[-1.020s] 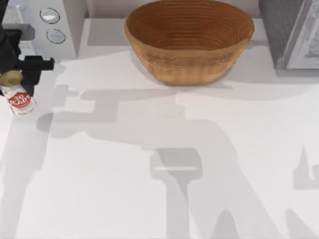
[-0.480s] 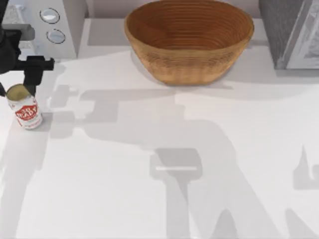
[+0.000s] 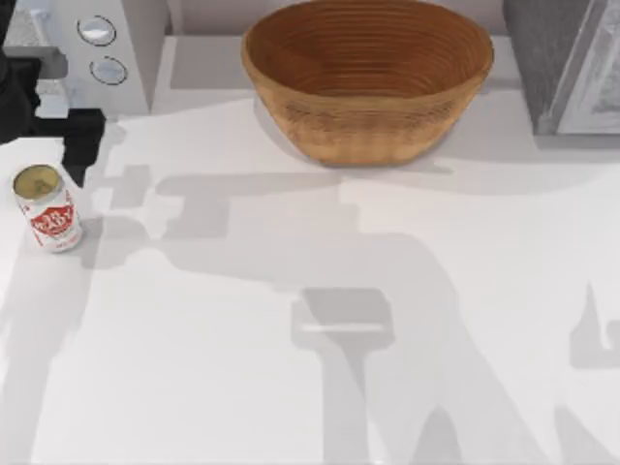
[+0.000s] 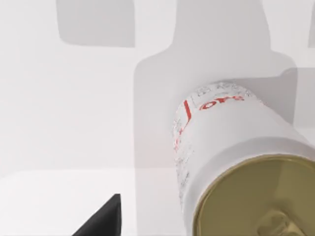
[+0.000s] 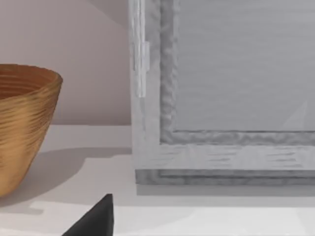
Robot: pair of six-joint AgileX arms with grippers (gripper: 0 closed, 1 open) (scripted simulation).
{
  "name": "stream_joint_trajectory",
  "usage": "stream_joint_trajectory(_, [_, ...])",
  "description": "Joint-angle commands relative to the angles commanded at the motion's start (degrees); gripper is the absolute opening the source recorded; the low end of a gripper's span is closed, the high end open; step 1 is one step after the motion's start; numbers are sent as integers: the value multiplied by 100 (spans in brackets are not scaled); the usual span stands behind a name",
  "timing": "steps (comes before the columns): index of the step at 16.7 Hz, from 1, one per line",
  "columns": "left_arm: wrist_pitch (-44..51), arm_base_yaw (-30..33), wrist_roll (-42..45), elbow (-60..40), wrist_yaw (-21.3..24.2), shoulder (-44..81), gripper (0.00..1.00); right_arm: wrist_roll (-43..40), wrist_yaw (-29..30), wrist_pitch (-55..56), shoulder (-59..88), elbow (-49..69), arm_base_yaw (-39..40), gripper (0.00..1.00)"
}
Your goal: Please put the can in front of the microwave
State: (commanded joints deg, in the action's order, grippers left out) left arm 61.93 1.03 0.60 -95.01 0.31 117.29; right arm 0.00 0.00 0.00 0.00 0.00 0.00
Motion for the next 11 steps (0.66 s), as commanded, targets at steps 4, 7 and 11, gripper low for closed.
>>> stream_joint_trajectory(4, [23, 7, 0, -21, 1, 5, 100, 0, 0, 0, 0, 0, 0, 100])
stream_joint_trajectory(7, [396, 9, -4, -385, 3, -17, 100, 0, 0, 0, 0, 0, 0, 100])
stream_joint_trajectory(11, [876, 13, -8, -808, -2, -67, 100, 0, 0, 0, 0, 0, 0, 100])
